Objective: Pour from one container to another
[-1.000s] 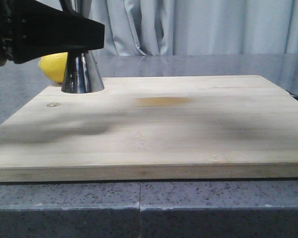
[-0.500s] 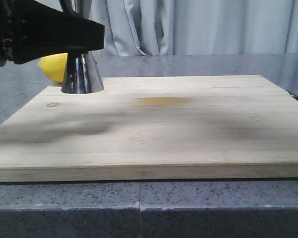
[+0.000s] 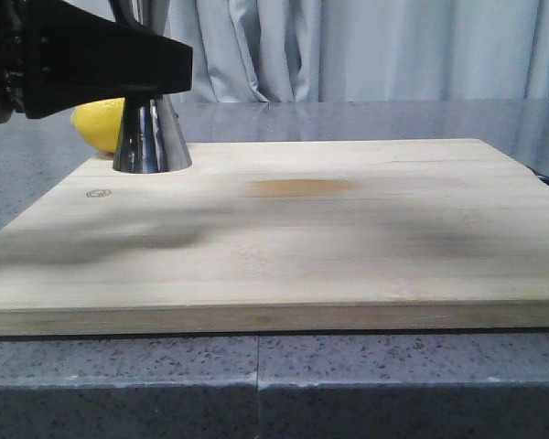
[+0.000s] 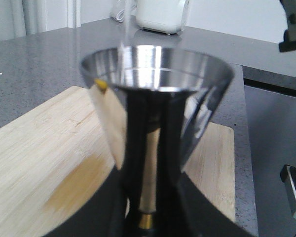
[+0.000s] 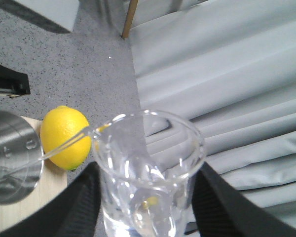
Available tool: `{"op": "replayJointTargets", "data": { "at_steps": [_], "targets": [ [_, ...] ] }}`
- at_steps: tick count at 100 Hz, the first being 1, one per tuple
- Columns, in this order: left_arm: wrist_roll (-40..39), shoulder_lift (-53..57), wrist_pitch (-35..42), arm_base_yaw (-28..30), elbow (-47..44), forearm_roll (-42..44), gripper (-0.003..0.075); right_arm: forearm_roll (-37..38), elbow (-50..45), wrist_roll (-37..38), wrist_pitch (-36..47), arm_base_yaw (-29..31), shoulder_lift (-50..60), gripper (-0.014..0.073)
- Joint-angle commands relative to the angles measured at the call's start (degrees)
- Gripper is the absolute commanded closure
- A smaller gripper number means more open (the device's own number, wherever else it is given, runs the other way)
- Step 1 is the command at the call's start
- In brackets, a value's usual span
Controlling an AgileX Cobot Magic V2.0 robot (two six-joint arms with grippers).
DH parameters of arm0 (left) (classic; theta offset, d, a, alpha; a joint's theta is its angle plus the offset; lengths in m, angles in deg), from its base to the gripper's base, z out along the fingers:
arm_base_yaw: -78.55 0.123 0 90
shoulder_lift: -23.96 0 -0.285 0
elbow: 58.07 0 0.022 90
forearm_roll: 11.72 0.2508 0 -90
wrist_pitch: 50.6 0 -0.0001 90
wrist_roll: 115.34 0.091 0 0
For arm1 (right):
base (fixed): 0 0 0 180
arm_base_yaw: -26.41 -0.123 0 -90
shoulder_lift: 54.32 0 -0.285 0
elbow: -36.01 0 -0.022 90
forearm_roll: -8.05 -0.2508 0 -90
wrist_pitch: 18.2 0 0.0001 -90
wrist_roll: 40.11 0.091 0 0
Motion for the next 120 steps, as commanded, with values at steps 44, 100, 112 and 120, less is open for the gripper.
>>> {"op": "replayJointTargets", "data": {
  "at_steps": [44, 100, 112, 120],
  "targets": [
    [-0.62, 1.86, 3.19, 0.07, 1.58, -2.67, 0.0739, 1.92, 1.68, -1.56, 1.29, -0.46, 2.11, 0.0316],
    [-0.62, 1.86, 3.19, 0.07, 1.58, -2.67, 0.0739, 2.26, 1.63, -2.61, -0.68, -1.58, 2.11, 0.0316],
    [-0.62, 1.86, 3.19, 0.07, 1.58, -2.67, 0.0739, 2.61, 1.63, -2.61, -0.68, -1.58, 2.11, 0.0316],
    [-0.62, 1.86, 3.19, 0.07, 1.58, -2.67, 0.0739, 3.02, 1.63, -2.61, -0.81, -1.58, 2.11, 0.0316]
  ]
}}
